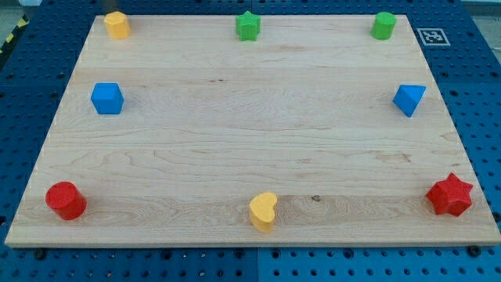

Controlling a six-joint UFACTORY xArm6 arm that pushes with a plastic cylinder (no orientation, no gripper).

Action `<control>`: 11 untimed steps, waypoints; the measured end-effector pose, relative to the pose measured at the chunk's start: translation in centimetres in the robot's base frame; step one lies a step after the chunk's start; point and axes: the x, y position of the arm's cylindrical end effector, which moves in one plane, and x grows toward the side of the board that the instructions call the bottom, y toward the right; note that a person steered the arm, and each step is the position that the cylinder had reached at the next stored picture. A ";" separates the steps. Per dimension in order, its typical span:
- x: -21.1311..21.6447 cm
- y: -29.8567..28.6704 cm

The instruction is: Move the yellow hexagon to center

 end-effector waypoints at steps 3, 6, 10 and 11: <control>1.5 9.8; -0.7 10.2; -0.7 3.4; -0.8 0.5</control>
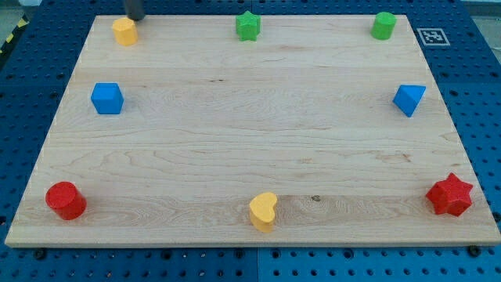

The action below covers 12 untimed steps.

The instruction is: Move the yellow hexagon to center

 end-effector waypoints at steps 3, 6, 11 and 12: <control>0.0 -5.2; 5.1 2.8; 10.4 2.9; 12.5 3.0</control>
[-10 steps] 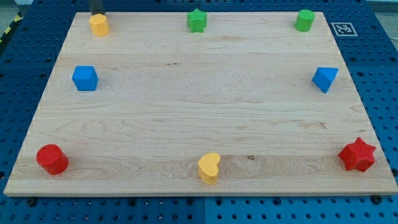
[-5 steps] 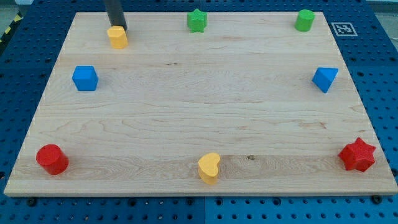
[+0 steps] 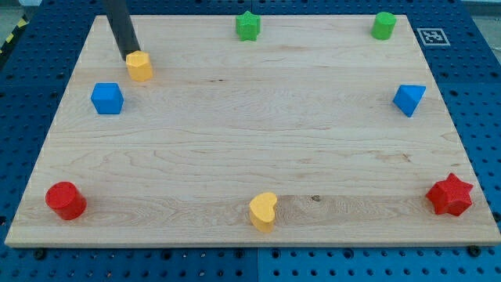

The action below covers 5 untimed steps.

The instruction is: Move the yellow hexagon to center

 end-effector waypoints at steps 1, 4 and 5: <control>2.7 0.7; 11.4 11.1; 14.9 15.3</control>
